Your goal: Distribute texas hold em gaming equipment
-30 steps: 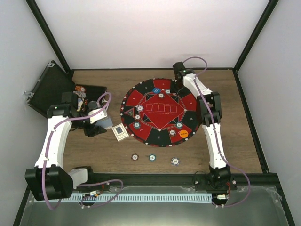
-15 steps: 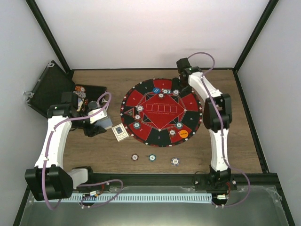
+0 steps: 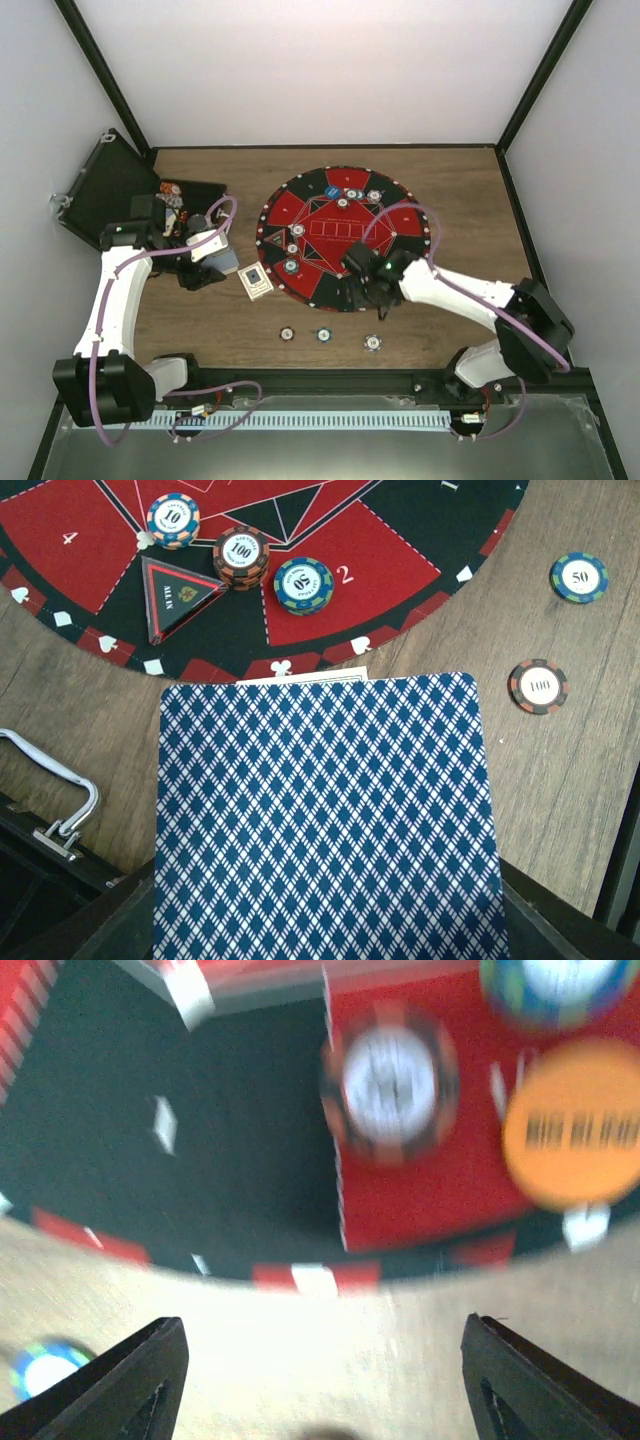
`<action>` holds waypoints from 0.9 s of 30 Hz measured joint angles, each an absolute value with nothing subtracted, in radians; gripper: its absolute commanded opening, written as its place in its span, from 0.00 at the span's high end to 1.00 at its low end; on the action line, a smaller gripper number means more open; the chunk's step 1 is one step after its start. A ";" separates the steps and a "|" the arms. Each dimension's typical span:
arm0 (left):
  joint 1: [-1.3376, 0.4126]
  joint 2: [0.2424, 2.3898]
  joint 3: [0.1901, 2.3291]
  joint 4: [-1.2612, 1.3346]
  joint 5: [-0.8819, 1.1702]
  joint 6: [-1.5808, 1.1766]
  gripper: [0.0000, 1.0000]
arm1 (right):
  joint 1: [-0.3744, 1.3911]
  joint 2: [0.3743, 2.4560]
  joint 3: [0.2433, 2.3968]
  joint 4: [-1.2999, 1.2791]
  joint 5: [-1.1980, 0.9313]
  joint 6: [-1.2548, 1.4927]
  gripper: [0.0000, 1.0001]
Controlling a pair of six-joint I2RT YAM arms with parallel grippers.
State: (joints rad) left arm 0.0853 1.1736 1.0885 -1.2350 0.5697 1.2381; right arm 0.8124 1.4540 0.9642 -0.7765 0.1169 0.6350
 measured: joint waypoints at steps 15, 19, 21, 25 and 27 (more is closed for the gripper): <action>0.085 1.162 1.089 -1.236 0.570 1.238 0.89 | 1.063 1.283 0.698 -0.830 0.100 0.994 0.24; 0.085 1.162 1.089 -1.236 0.570 1.238 0.89 | 1.073 1.305 0.688 -0.812 0.088 1.007 0.28; 0.085 1.162 1.089 -1.236 0.570 1.238 0.89 | 1.083 1.317 0.685 -0.798 0.080 1.010 0.29; 0.085 1.162 1.089 -1.238 0.570 1.242 0.89 | 1.097 1.340 0.672 -0.775 0.063 1.011 0.29; 0.085 1.162 1.089 -1.242 0.570 1.246 0.89 | 1.105 1.351 0.670 -0.775 0.057 1.012 0.30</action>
State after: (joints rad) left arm 0.0853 1.1618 1.0885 -1.2415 0.5697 1.2461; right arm 1.1049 1.3510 0.6701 -0.7753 0.0570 1.0119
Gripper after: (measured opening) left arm 0.660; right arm 0.706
